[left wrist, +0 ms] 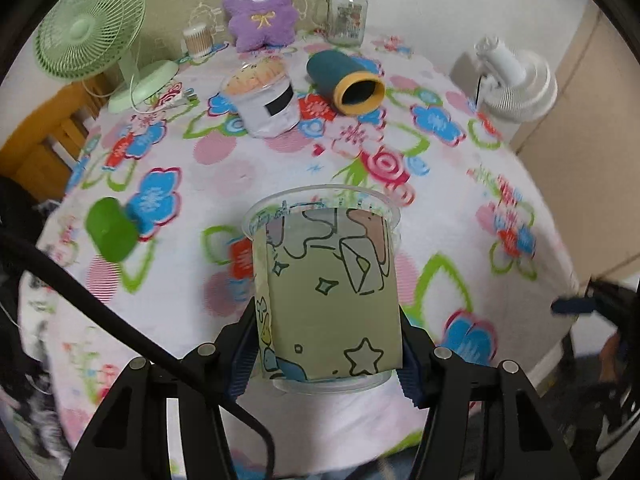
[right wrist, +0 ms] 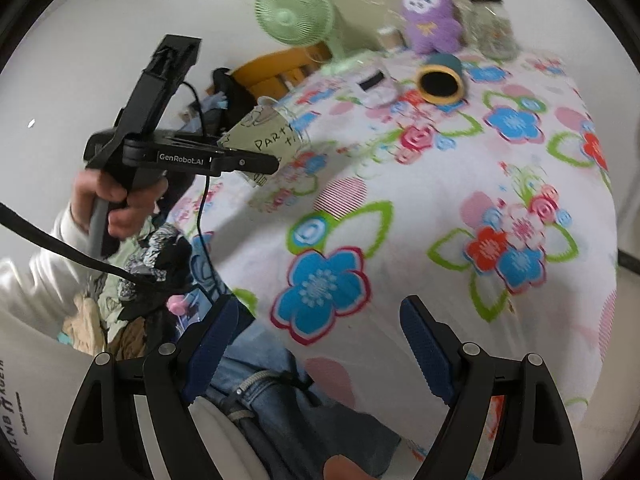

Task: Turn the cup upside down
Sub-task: 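Lift the cup with the left gripper and rotate it upside down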

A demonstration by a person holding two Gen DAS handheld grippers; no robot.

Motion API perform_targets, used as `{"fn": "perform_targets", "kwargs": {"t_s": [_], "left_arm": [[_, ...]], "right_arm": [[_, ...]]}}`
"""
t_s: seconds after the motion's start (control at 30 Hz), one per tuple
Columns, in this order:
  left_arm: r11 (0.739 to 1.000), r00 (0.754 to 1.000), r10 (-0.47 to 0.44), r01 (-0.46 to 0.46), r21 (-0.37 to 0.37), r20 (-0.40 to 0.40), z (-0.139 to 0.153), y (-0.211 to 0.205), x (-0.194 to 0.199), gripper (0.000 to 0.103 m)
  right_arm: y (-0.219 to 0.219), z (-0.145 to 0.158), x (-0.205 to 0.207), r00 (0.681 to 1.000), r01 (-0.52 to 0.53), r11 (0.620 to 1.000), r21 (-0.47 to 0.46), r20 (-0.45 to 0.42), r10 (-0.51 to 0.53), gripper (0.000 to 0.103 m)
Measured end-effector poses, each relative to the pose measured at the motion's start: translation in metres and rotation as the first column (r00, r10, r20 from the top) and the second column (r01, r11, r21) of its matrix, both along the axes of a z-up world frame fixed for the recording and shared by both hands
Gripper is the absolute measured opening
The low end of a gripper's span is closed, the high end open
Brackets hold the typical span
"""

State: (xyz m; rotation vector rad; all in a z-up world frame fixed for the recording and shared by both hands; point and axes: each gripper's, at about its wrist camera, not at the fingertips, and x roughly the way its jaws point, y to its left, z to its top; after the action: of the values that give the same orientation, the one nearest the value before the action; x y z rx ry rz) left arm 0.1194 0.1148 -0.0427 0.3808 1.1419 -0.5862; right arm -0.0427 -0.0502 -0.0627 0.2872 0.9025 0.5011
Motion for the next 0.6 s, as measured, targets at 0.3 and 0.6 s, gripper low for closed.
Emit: {"fn": "perform_targets", "kwargs": {"t_s": [0.3, 0.6], "left_arm": [[0.973, 0.994, -0.077, 0.091, 0.212, -0.073, 0.003, 0.011, 0.004, 0.061], [0.896, 0.974, -0.144, 0.202, 0.395, -0.173, -0.013, 0.006, 0.001, 0.061]], "right_arm": [[0.029, 0.013, -0.004, 0.978, -0.08, 0.996, -0.032, 0.191, 0.085, 0.085], [0.047, 0.002, -0.004, 0.955, -0.136, 0.989, -0.066, 0.258, 0.148, 0.085]]}}
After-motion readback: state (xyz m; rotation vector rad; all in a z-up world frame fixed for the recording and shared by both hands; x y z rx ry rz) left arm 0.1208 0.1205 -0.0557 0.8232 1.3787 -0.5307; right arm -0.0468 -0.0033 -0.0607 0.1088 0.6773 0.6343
